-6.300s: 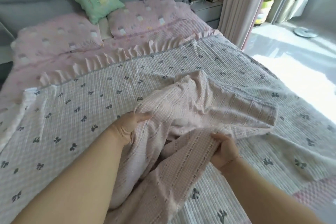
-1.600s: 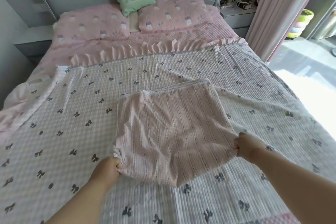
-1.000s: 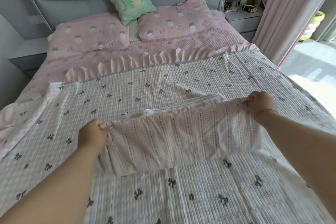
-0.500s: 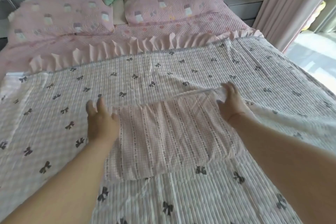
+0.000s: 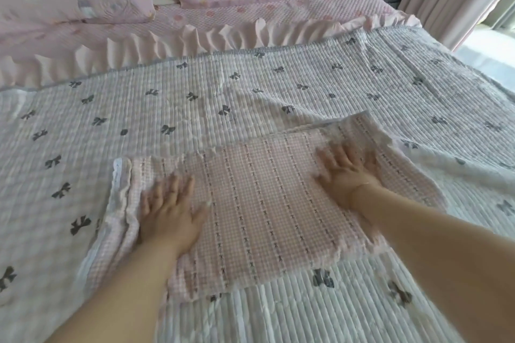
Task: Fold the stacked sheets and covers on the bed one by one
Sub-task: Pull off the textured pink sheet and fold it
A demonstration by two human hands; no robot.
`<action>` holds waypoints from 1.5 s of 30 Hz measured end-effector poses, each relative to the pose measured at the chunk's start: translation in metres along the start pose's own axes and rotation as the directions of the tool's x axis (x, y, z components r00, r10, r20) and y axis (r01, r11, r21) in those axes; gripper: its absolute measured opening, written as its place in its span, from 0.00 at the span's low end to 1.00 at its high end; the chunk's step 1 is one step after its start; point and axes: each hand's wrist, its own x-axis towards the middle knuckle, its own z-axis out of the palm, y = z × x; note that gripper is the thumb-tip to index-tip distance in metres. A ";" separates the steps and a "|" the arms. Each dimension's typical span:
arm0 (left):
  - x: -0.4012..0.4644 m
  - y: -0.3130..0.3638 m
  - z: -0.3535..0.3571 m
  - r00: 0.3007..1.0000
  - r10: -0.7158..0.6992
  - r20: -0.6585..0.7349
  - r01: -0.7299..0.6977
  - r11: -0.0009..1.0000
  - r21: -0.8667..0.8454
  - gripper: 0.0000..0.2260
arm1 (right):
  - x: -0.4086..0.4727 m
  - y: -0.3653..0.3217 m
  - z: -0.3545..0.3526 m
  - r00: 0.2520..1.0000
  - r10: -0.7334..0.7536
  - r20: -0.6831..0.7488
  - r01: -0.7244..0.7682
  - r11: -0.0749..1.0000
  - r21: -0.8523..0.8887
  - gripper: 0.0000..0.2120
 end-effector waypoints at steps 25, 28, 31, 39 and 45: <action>0.073 0.133 -0.065 0.987 0.158 0.037 -0.157 0.987 -0.024 0.46 | -0.090 -0.036 0.044 0.970 0.239 -0.043 -0.180 0.829 0.530 0.32; 0.065 0.126 -0.070 0.977 0.159 0.142 -0.119 0.960 -0.254 0.38 | -0.141 -0.077 0.053 0.860 0.506 -0.062 -0.236 0.504 0.831 0.33; 0.055 0.116 -0.080 0.949 0.140 0.282 0.010 0.882 -0.472 0.42 | -0.166 -0.108 0.052 0.607 0.693 0.389 -0.185 -0.353 0.917 0.32; -0.006 0.073 -0.110 0.873 0.212 0.440 0.254 0.573 -0.779 0.42 | -0.187 -0.112 0.022 0.850 0.031 0.525 -0.262 -0.842 0.473 0.13; -0.080 0.027 -0.172 0.864 0.355 0.357 0.335 0.123 -0.934 0.22 | -0.216 -0.049 -0.067 0.961 0.120 0.247 -0.076 -0.748 0.659 0.14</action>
